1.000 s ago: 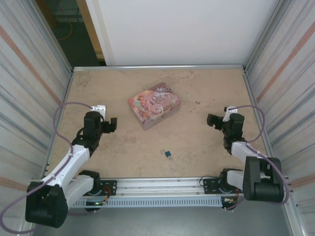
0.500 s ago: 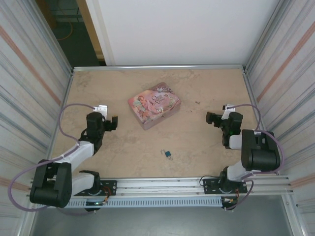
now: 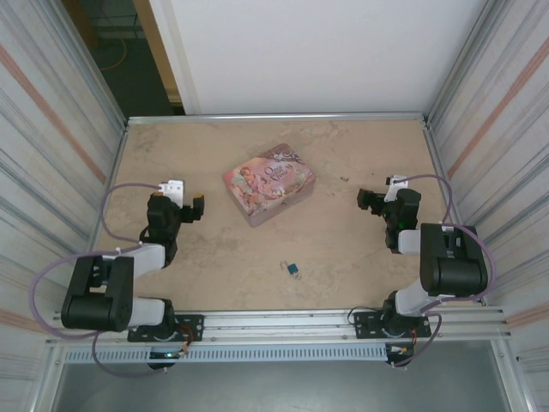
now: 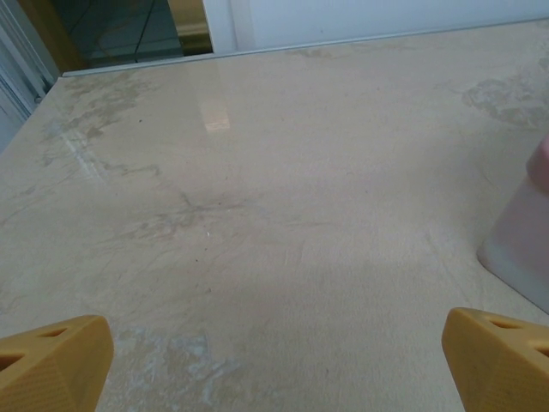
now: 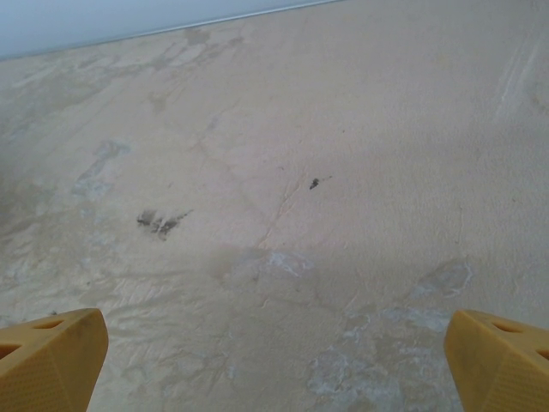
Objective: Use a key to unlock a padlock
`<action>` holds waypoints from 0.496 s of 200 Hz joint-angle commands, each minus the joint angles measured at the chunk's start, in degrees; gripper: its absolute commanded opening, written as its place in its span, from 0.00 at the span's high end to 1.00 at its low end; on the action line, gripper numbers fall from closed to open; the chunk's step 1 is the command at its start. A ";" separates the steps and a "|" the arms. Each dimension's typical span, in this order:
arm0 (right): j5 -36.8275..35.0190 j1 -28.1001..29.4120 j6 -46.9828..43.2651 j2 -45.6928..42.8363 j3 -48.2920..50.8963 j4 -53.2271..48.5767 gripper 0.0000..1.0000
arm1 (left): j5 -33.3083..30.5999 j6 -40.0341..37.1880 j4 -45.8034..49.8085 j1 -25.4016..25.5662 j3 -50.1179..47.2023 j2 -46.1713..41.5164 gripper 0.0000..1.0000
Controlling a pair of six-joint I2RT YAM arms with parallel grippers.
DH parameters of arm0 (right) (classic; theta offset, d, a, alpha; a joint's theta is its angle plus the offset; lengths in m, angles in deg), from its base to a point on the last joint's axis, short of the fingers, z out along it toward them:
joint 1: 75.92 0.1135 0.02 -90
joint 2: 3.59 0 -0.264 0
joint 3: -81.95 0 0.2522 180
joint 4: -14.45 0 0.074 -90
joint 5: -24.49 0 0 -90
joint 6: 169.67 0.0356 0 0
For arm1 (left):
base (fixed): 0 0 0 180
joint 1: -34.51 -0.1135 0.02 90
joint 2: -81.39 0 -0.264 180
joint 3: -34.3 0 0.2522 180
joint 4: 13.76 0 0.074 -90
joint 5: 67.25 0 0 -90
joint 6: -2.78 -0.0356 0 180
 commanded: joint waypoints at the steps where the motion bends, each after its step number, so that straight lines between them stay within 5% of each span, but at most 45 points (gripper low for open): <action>1: -1.66 0.41 -1.79 0.43 -0.97 -0.50 0.01 | 0.70 0.59 -10.63 -1.35 -1.79 4.36 0.01; 99: -2.05 0.62 -1.89 0.43 -0.99 -0.59 0.01 | -0.91 2.98 -4.27 -2.71 3.69 8.85 0.01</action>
